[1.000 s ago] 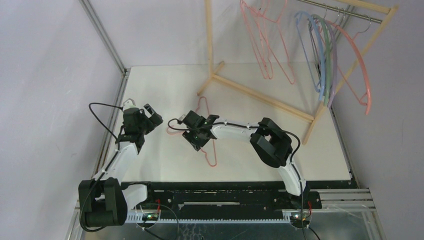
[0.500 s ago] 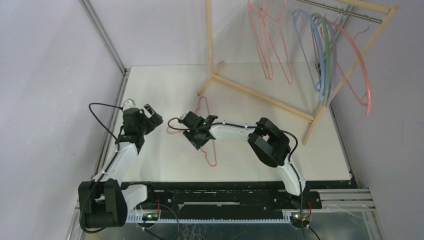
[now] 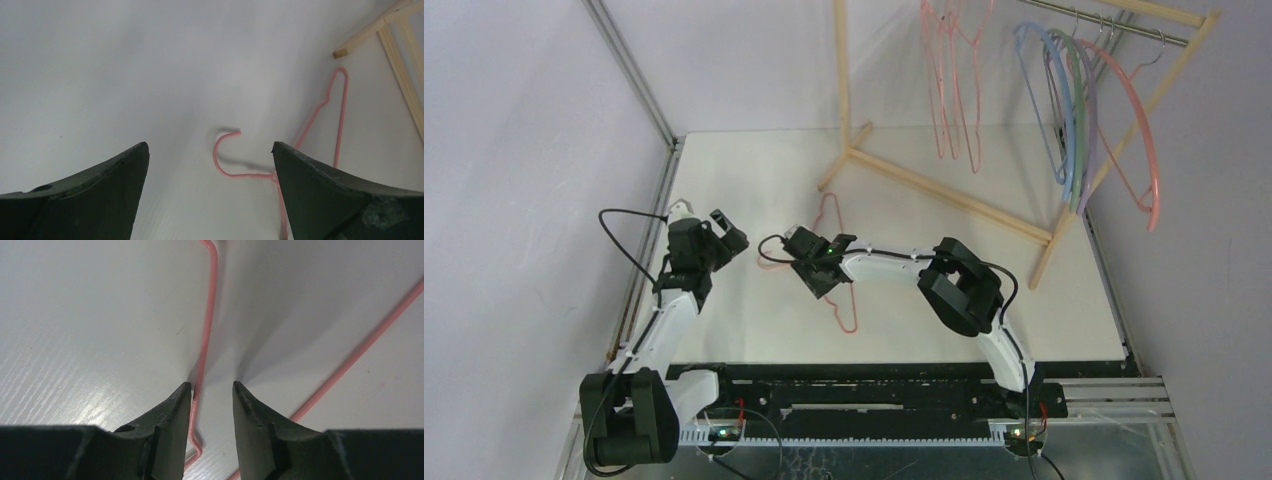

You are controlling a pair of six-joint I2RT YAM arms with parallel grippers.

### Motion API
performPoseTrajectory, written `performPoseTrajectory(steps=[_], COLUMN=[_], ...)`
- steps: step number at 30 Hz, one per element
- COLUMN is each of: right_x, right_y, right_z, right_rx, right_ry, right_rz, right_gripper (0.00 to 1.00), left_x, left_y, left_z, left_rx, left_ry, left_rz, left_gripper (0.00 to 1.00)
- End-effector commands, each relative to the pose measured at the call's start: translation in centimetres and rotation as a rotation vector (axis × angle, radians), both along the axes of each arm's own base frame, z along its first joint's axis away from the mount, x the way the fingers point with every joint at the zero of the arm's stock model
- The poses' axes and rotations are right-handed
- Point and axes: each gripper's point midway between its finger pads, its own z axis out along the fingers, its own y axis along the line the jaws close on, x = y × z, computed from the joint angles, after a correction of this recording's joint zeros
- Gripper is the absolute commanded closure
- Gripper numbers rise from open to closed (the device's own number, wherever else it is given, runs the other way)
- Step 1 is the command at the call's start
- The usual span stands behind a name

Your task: Organize the hangers

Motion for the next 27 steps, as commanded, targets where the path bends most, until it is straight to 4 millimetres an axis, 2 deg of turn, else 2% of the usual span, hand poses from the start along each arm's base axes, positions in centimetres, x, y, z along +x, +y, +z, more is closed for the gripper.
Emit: performPoseTrajectory(steps=[1, 7, 11, 16, 21, 23, 27], right_x=[-2.4, -2.8, -3.1, -2.9, -0.9, 0.0, 1.5], right_y=[-2.7, -3.4, -3.8, -3.6, -3.9, -4.0, -4.3], right_z=[-5.2, -6.0, -6.8, -6.2, -2.4, -0.4, 1.7], right_rx=[-0.138, -0.182, -0.191, -0.152, -0.077, -0.03, 0.038], right_ry=[0.109, 0.134, 0.175, 0.219, 0.17, 0.158, 0.164], right_rz=[-0.01, -0.011, -0.014, -0.006, -0.033, -0.059, -0.101], right_gripper=[0.57, 0.69, 1.0, 1.0, 1.0, 1.0, 1.0], left_x=[-0.4, -0.3, -0.5, -0.7, -0.5, -0.4, -0.4], left_y=[0.4, 0.5, 0.6, 0.7, 0.8, 0.5, -0.6], left_z=[0.2, 0.5, 0.5, 0.5, 1.6, 2.5, 5.0], left_rx=[0.018, 0.017, 0.021, 0.025, 0.023, 0.015, -0.013], left_ry=[-0.008, -0.011, -0.008, -0.005, -0.032, -0.045, -0.085], left_rz=[0.018, 0.026, 0.031, 0.038, 0.044, 0.025, -0.027], left_gripper=[0.02, 0.02, 0.02, 0.02, 0.02, 0.02, 0.07])
